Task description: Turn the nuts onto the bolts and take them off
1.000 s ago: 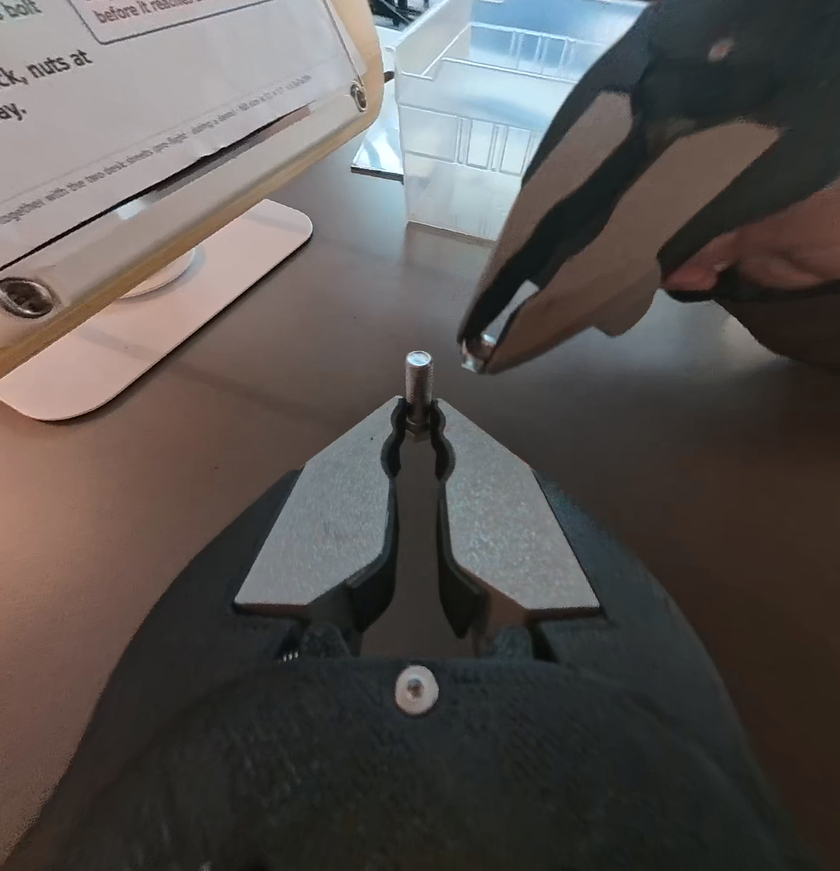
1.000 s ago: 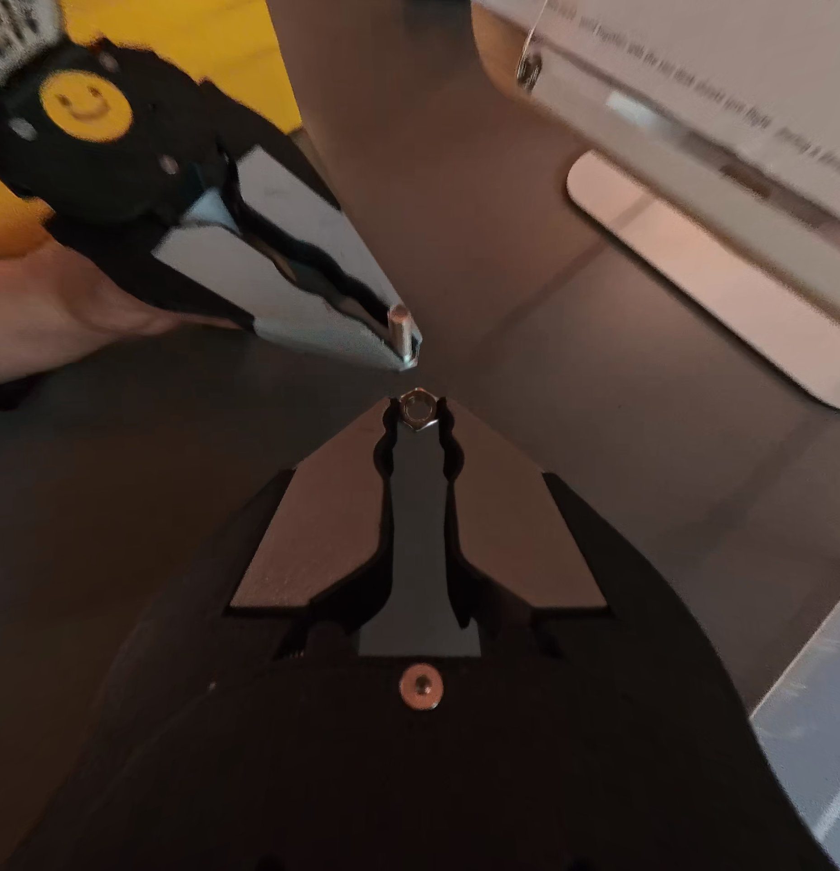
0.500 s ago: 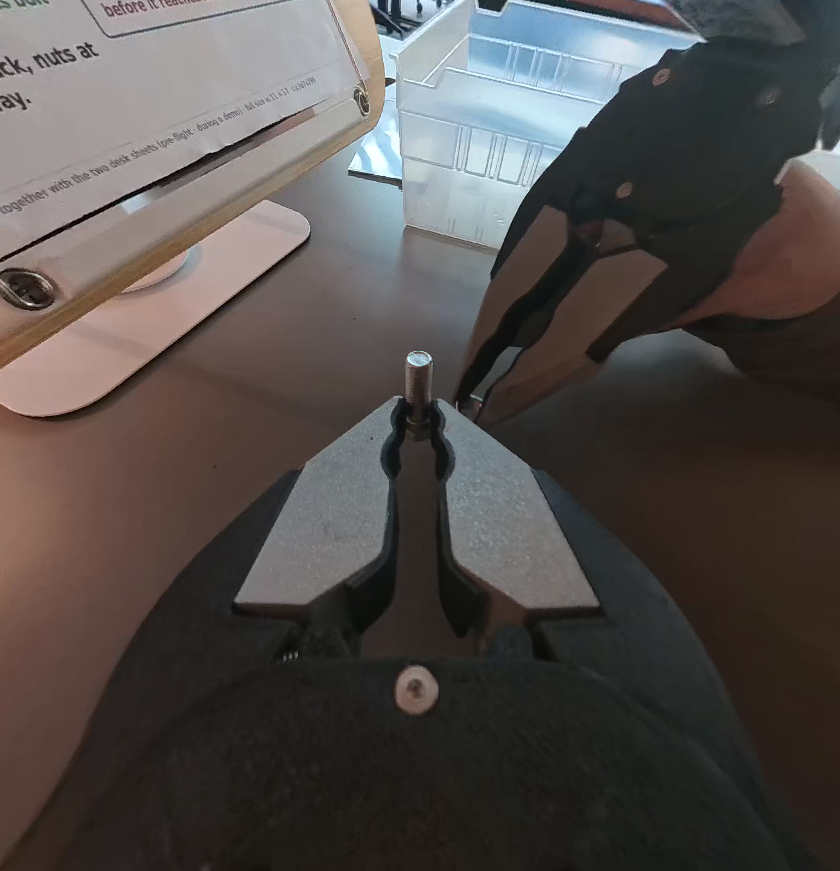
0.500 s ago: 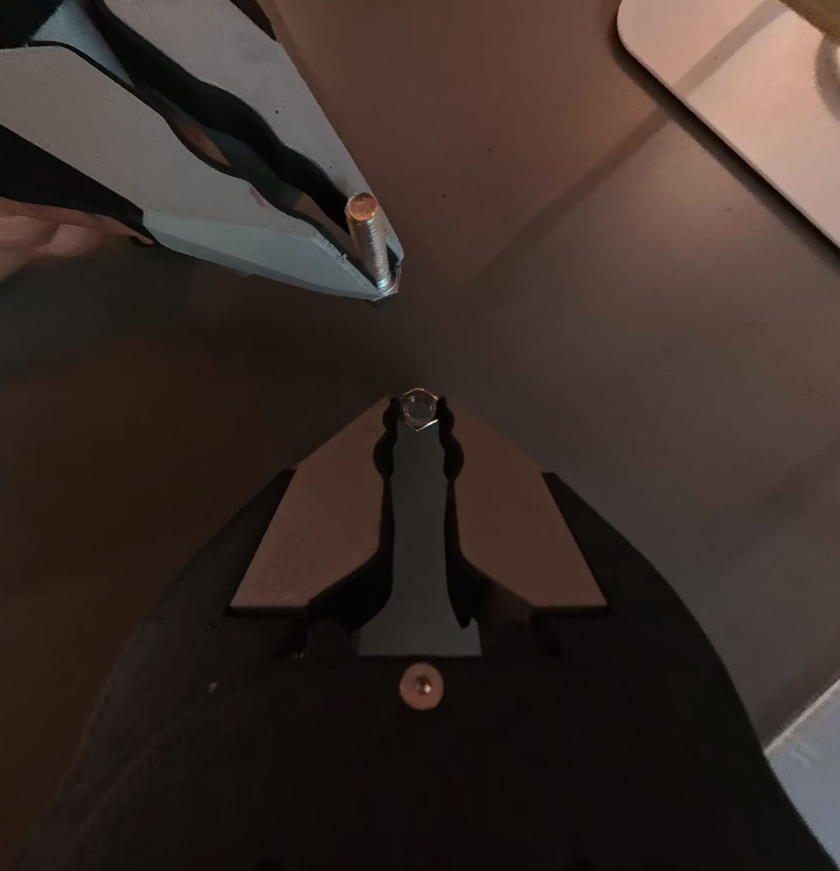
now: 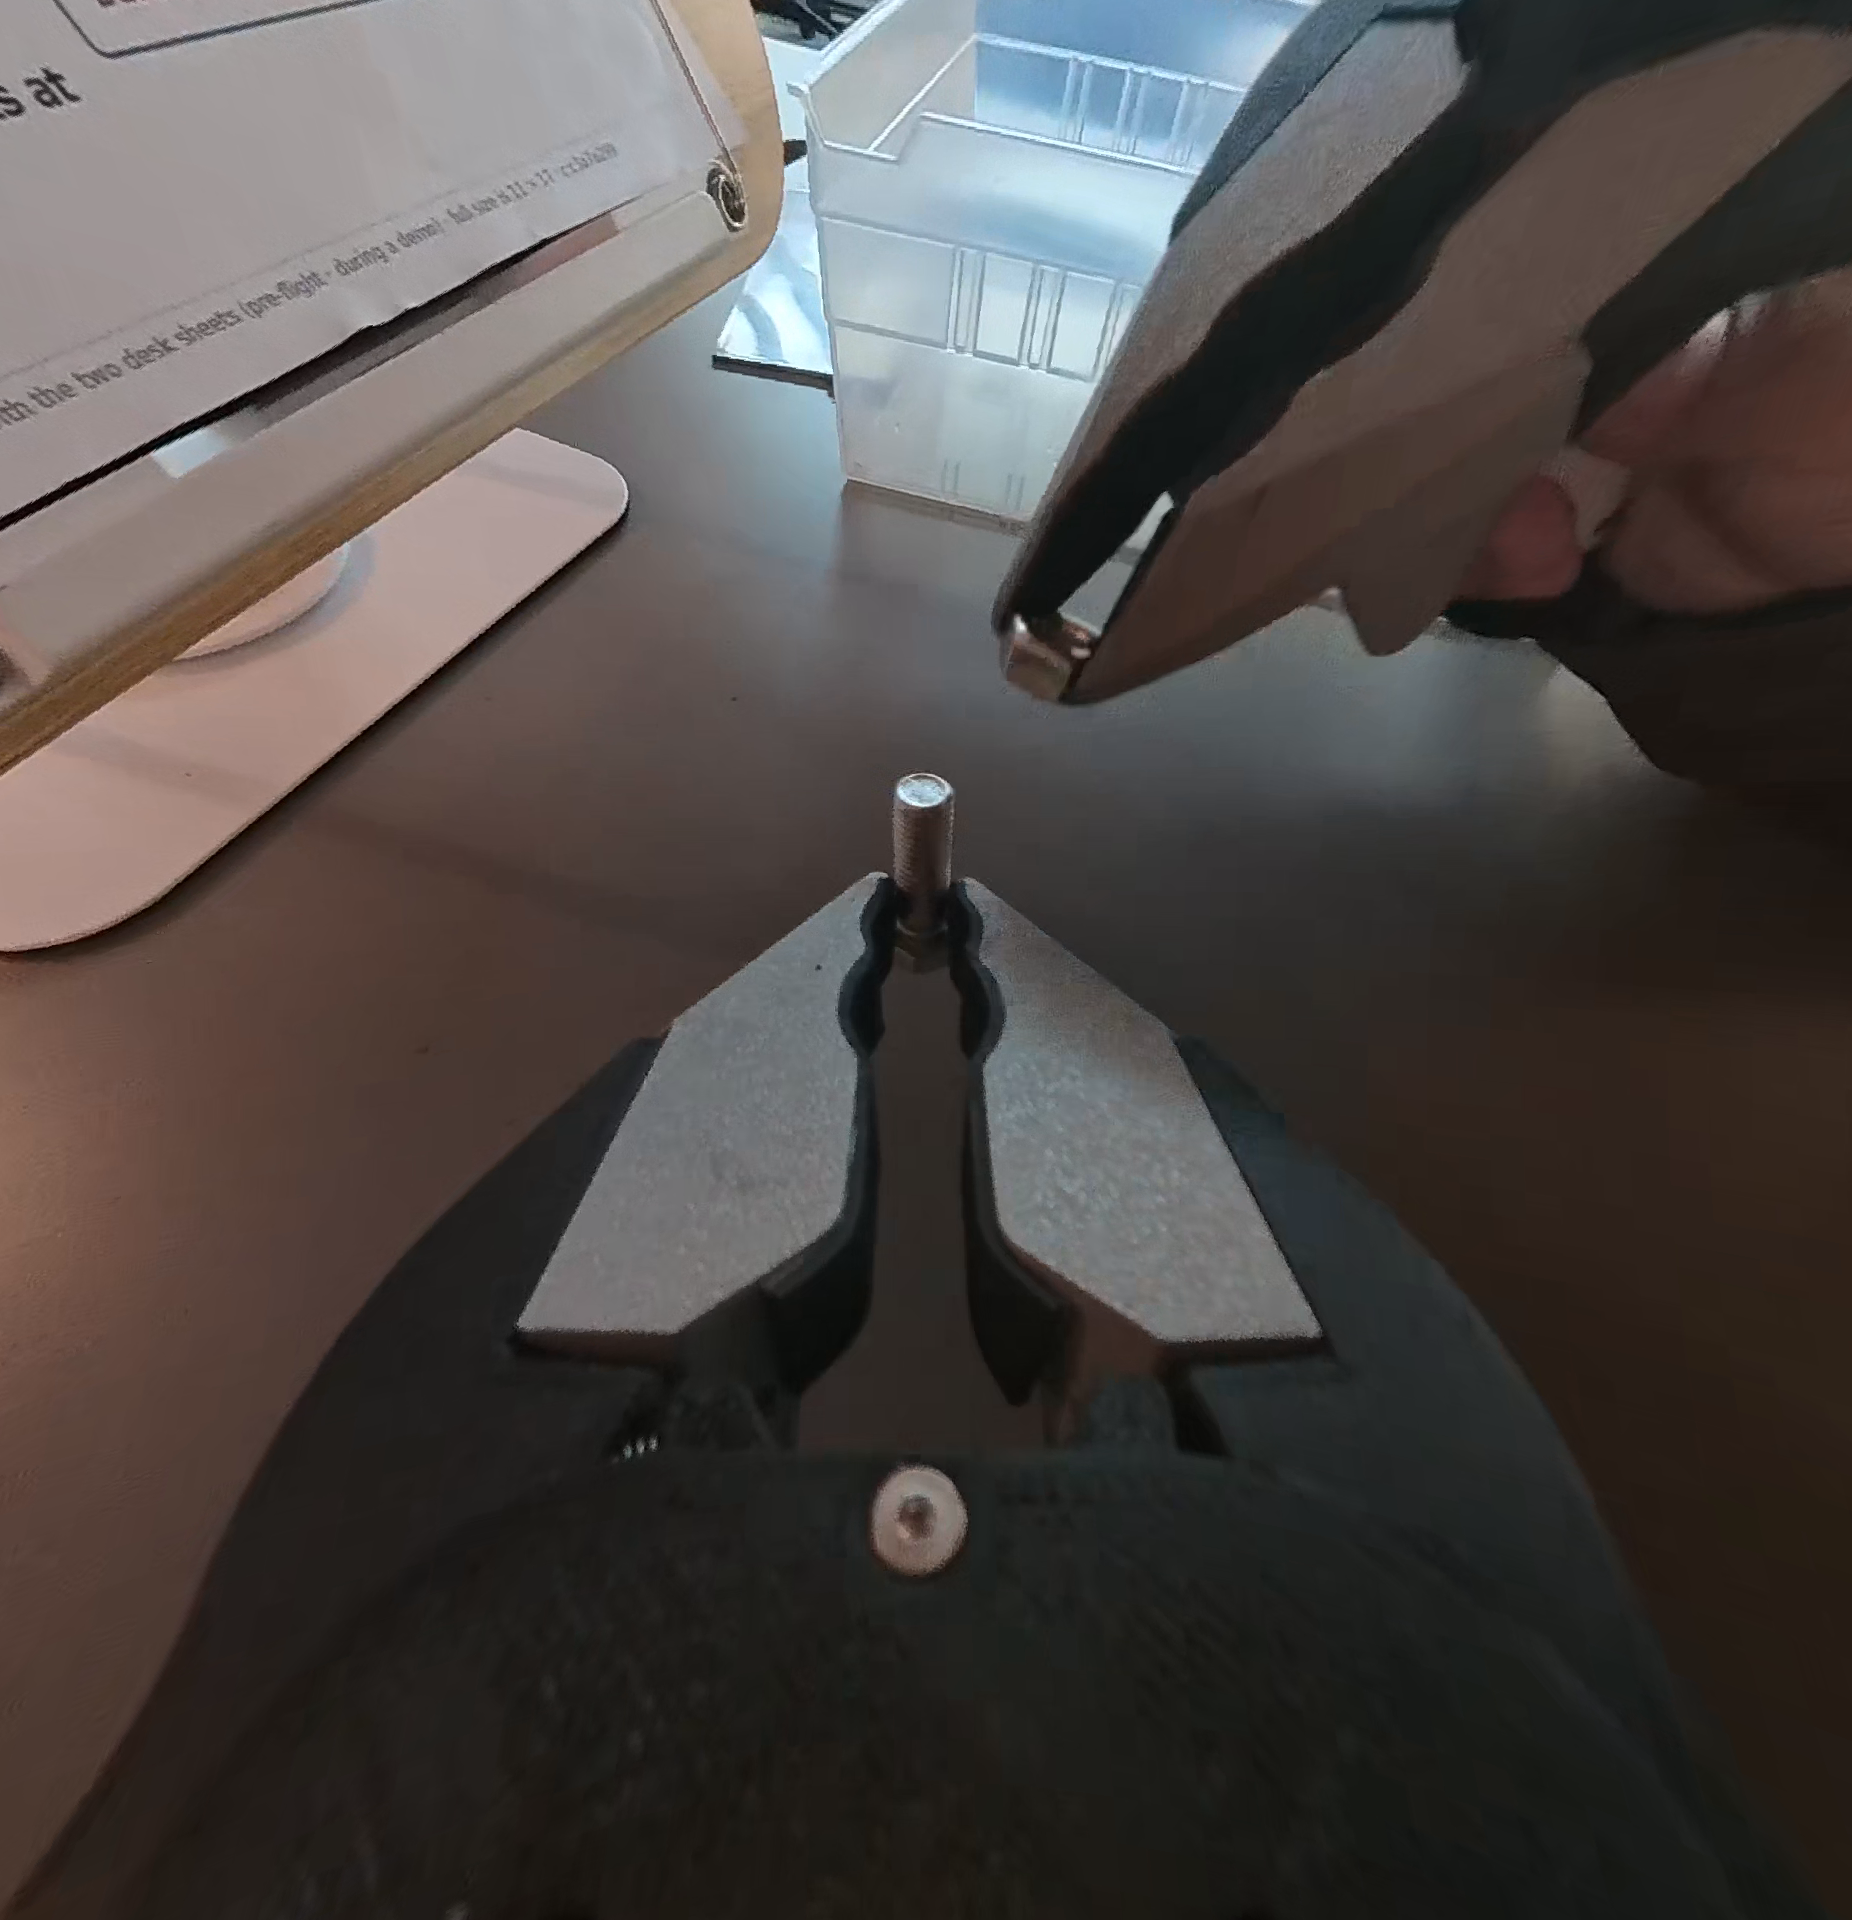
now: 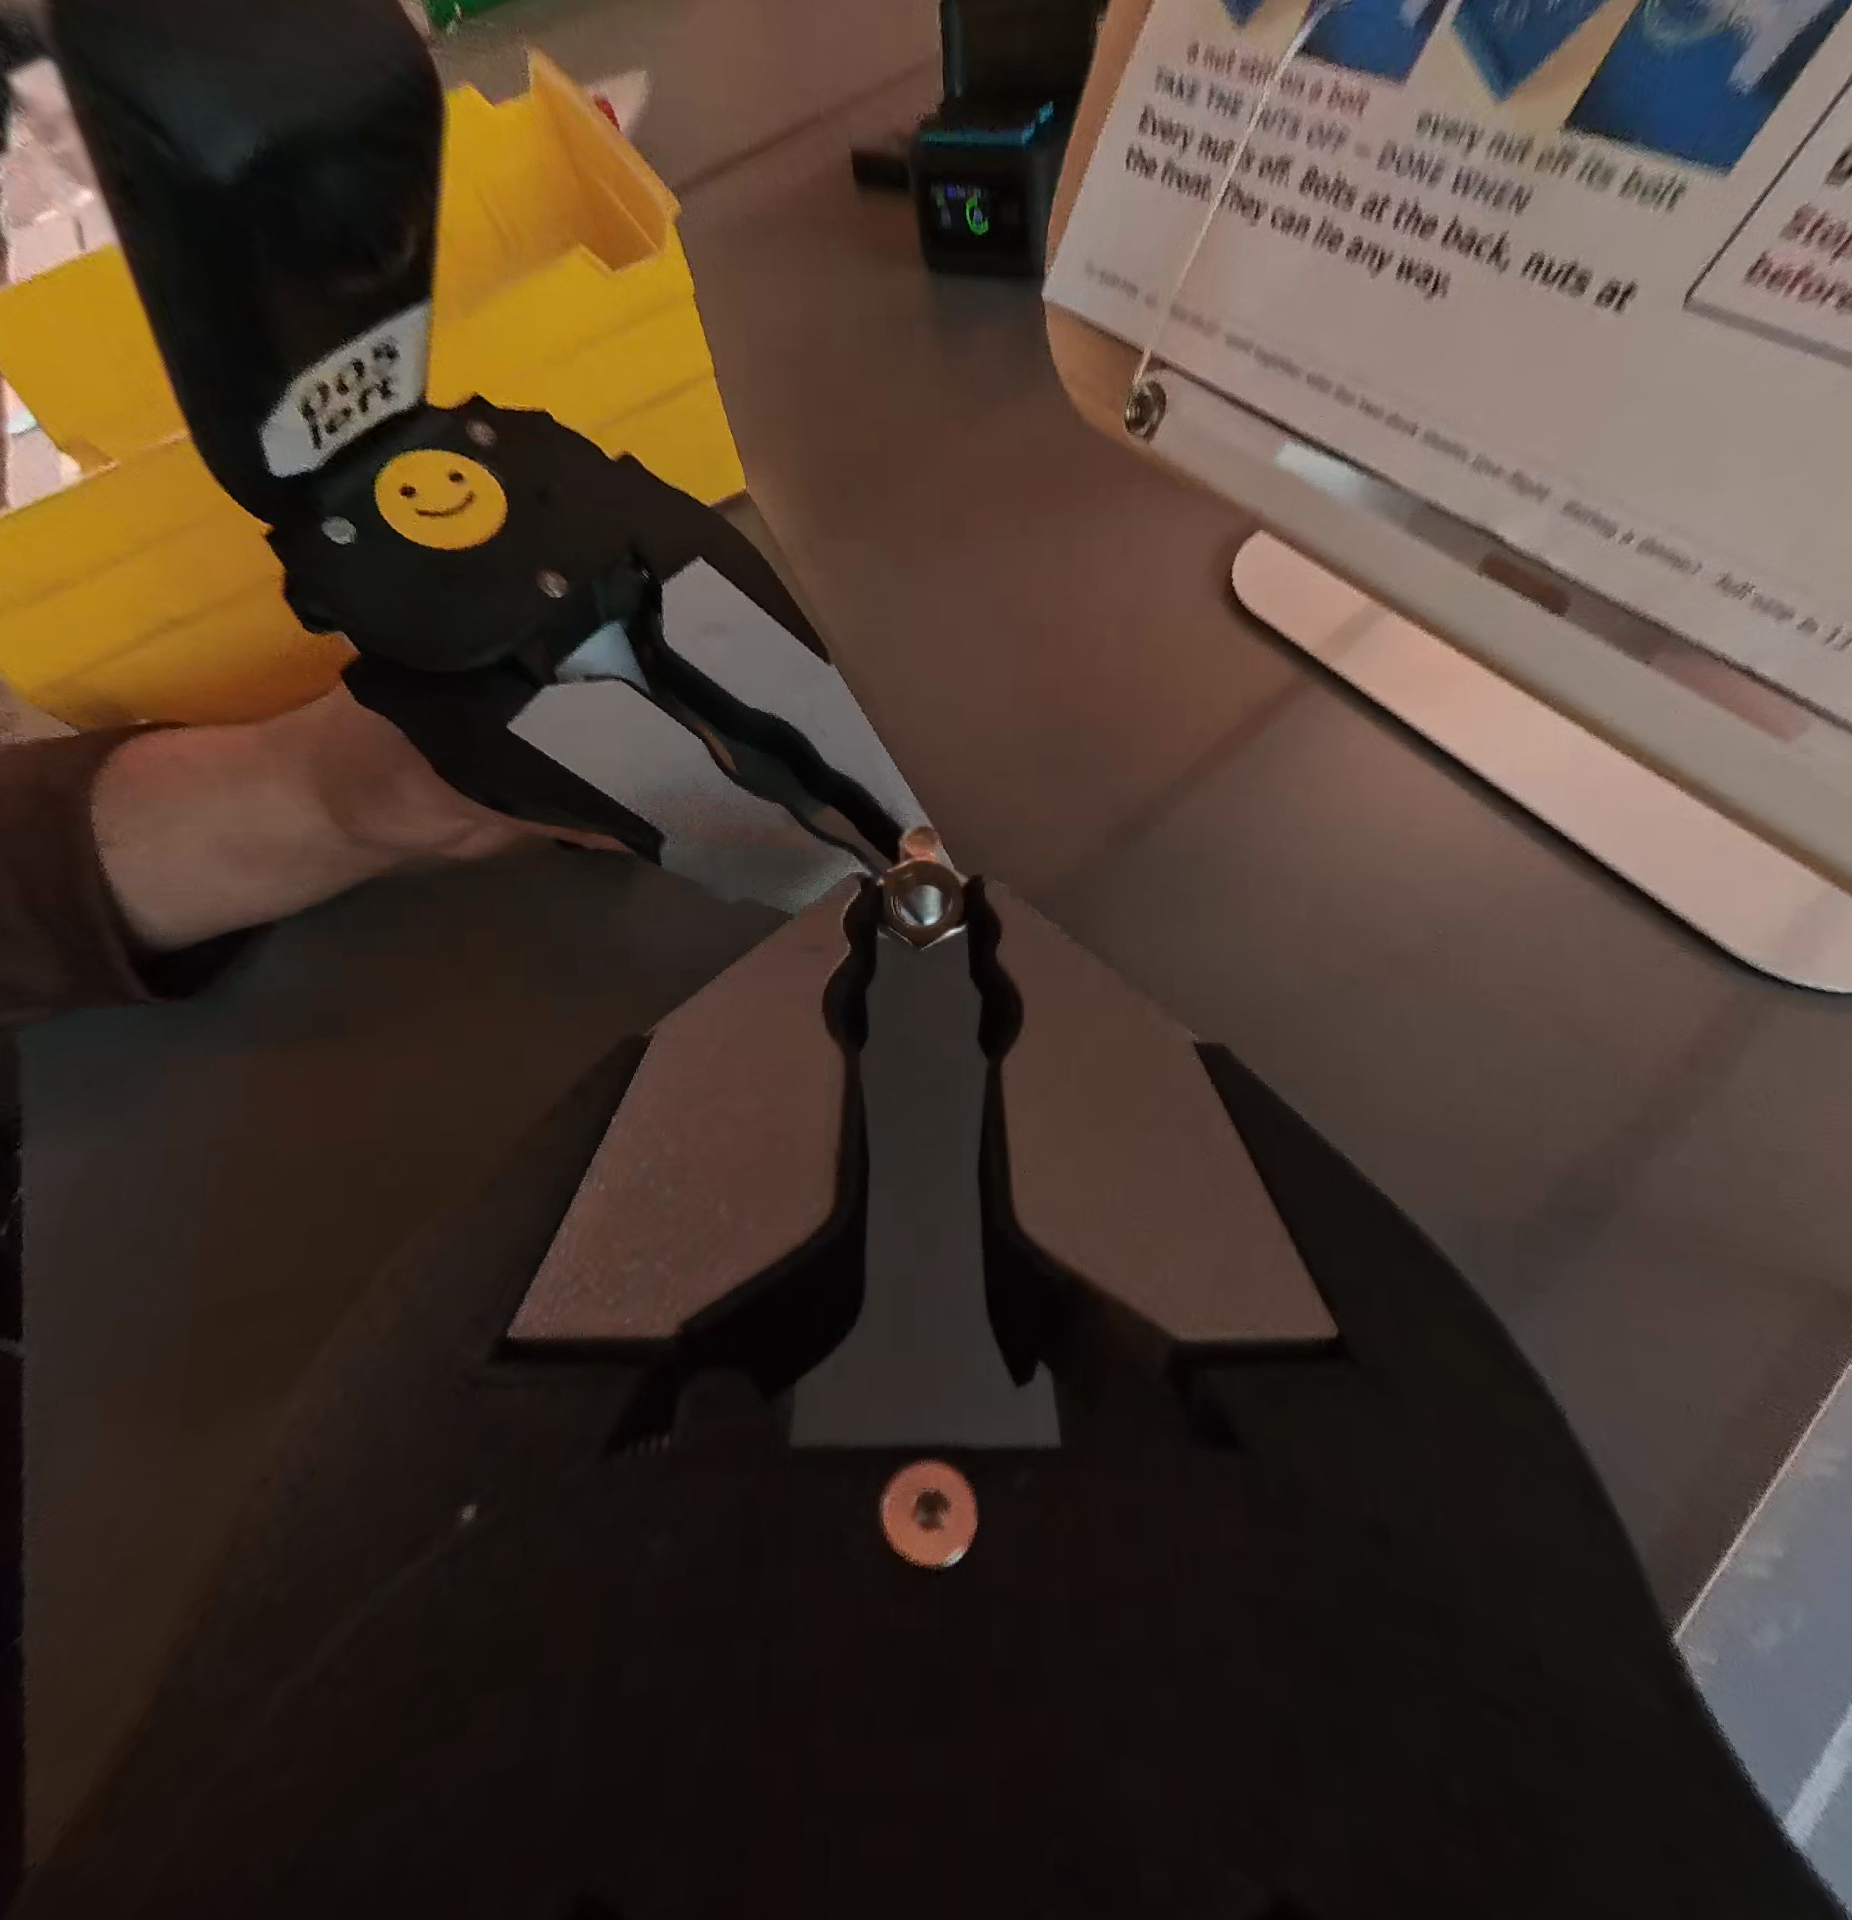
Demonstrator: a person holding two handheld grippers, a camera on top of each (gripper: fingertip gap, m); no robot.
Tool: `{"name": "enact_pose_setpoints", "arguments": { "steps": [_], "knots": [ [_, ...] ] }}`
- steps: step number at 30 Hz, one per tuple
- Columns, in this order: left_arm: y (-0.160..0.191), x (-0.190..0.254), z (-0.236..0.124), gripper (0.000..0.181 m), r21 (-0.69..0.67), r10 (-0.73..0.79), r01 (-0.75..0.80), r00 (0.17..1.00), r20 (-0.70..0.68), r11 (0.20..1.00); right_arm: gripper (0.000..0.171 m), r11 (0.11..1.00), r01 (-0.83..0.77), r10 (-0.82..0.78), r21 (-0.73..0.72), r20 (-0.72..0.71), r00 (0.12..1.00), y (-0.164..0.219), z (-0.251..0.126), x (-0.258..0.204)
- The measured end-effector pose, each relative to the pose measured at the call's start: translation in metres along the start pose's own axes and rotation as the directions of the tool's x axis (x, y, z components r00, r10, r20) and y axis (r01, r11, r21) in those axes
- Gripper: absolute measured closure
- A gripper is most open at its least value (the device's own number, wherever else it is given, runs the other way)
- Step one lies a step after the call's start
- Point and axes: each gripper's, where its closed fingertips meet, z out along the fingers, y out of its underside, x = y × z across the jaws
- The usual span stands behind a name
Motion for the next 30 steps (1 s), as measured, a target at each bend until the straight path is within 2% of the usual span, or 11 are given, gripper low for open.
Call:
{"name": "enact_pose_setpoints", "arguments": {
  "steps": [1, 6, 19, 30],
  "knots": [
    [0.000, 0.001, 0.000, 0.173, -0.003, 0.003, -0.003, 1.000, -0.003, 1.000, 0.158, 1.000, 0.008, -0.008, 0.014, -0.002, 1.000, -0.003, -0.002, -0.001],
    [0.000, 0.008, 0.002, 0.173, -0.004, 0.014, -0.015, 1.000, -0.026, 1.000, 0.158, 0.999, 0.021, -0.021, 0.032, 0.011, 1.000, -0.009, -0.004, -0.008],
    [-0.001, 0.019, 0.006, 0.173, -0.006, 0.060, -0.060, 0.997, -0.042, 0.998, 0.158, 0.993, 0.078, -0.082, -0.090, -0.043, 0.996, 0.012, 0.011, -0.006],
    [0.000, 0.026, 0.008, 0.173, -0.015, 0.106, -0.107, 0.992, -0.062, 0.994, 0.158, 0.981, 0.120, -0.129, -0.155, -0.047, 0.991, 0.017, 0.007, -0.010]
  ]
}}
